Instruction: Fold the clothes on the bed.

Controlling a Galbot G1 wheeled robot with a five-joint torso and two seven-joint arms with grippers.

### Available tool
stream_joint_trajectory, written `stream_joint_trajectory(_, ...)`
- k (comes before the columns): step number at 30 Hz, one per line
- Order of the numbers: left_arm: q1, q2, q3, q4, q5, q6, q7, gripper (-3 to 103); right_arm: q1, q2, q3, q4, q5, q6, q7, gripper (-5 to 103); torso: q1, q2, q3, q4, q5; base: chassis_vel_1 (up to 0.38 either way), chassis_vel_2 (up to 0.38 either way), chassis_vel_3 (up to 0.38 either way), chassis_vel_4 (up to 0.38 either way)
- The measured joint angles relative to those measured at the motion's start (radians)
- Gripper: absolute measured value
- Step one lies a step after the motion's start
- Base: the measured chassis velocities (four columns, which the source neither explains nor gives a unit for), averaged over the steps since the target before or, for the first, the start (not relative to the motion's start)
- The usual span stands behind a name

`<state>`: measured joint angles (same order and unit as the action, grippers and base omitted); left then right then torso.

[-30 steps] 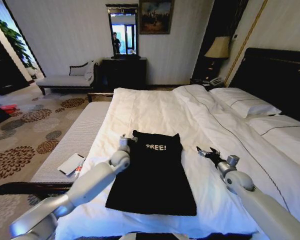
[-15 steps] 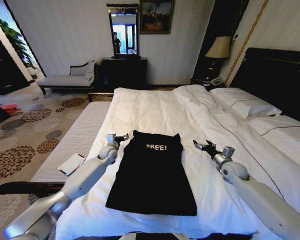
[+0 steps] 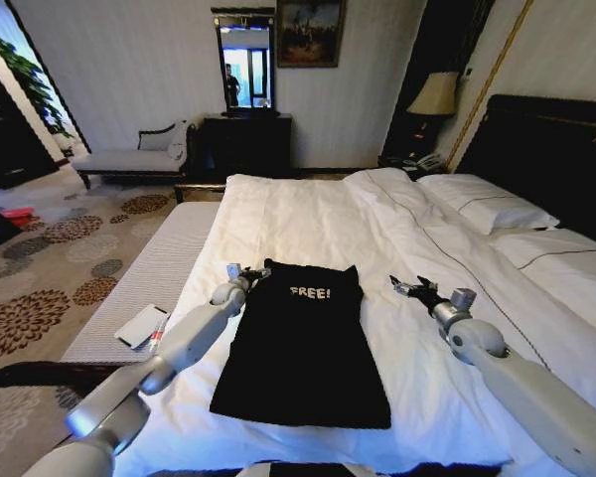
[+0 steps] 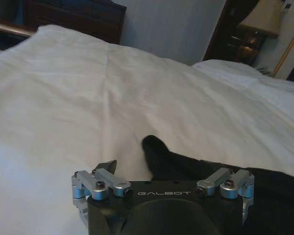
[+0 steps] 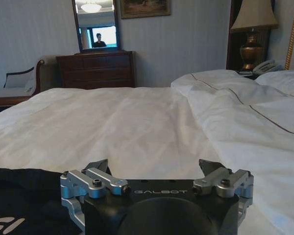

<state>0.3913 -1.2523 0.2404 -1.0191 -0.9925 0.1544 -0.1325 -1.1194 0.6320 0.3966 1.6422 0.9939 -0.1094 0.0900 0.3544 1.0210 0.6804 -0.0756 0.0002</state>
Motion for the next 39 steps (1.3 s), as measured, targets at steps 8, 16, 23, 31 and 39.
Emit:
stream_joint_trajectory(8, -0.047, -0.104, -0.020, 0.156, 0.023, -0.020, 0.044, 77, -0.003, -0.010, 0.007, 0.004, 0.006, -0.002, 0.003, 100, 0.000, 0.000, 0.000, 0.0000, 0.0000, 0.000, 0.000, 0.000, 0.000)
stream_joint_trajectory(16, -0.074, -0.171, -0.041, 0.261, 0.054, -0.030, 0.053, 56, 0.002, -0.013, 0.006, 0.004, 0.009, -0.003, 0.004, 100, 0.000, 0.000, 0.000, 0.0002, 0.0000, 0.000, 0.000, 0.000, 0.000)
stream_joint_trajectory(23, -0.107, -0.221, -0.073, 0.358, 0.101, -0.046, 0.057, 28, 0.031, -0.006, -0.020, -0.006, 0.025, -0.008, 0.004, 100, 0.000, 0.000, 0.000, -0.0003, 0.0000, 0.000, 0.000, 0.000, 0.000)
stream_joint_trajectory(31, -0.102, -0.196, -0.061, 0.294, 0.094, -0.042, 0.028, 7, 0.220, -0.004, -0.223, -0.078, 0.156, -0.051, -0.020, 100, 0.000, 0.000, 0.000, 0.0001, -0.0002, 0.000, 0.000, 0.000, 0.000)
stream_joint_trajectory(39, -0.060, -0.159, -0.054, 0.192, 0.087, -0.029, -0.018, 6, 0.574, 0.035, -0.591, -0.279, 0.229, -0.063, -0.117, 100, 0.000, 0.000, 0.000, 0.0003, -0.0004, 0.000, 0.000, 0.000, 0.000)
